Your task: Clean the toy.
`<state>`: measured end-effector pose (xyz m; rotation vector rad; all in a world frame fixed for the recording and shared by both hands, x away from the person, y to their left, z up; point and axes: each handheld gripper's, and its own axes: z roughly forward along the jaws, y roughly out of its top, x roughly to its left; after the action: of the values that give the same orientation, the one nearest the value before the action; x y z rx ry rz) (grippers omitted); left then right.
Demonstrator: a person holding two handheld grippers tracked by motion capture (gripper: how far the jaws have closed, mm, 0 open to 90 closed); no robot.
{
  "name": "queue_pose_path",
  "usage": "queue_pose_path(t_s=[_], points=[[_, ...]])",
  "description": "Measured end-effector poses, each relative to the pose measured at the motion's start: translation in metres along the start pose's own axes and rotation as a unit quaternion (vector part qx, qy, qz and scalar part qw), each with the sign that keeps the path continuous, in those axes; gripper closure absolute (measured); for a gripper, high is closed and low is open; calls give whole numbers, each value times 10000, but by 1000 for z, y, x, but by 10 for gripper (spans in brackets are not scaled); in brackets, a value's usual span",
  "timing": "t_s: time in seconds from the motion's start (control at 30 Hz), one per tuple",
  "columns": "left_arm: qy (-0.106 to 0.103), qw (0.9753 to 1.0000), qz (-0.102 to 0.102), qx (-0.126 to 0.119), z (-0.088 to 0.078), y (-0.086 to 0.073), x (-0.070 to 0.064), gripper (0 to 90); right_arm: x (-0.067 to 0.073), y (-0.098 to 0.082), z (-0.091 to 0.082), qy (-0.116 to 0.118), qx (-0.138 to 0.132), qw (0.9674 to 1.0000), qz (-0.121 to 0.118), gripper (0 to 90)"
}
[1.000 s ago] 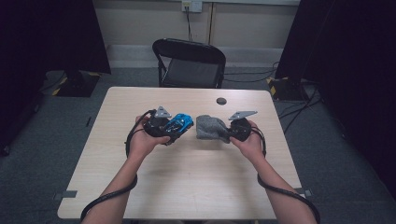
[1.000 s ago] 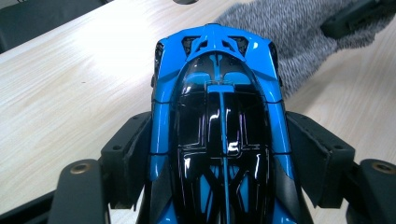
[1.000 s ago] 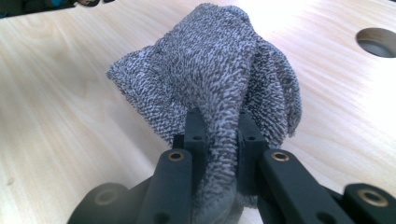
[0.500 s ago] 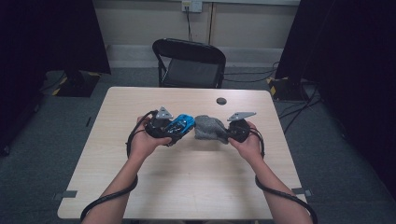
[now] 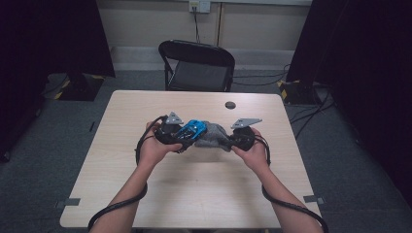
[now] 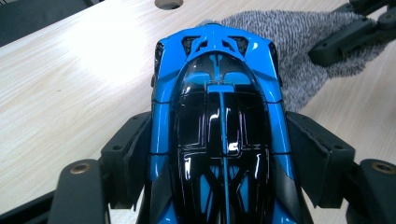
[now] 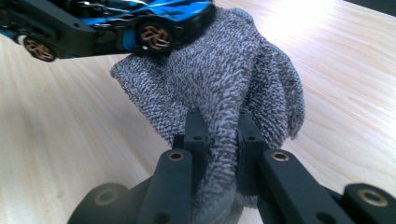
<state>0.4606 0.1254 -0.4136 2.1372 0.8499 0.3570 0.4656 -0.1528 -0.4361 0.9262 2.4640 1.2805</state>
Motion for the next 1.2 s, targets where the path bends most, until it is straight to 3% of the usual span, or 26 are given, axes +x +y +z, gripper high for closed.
queue_pose_path(t_s=[0.67, 1.2], points=[[-30, 9999, -129, -28, 16, 7, 1, 281, 19, -3, 10, 419, 4, 9990, -182, 794], [79, 9998, -190, -35, 31, 12, 6, 281, 42, -5, 25, 900, 132, 9948, -461, 794]])
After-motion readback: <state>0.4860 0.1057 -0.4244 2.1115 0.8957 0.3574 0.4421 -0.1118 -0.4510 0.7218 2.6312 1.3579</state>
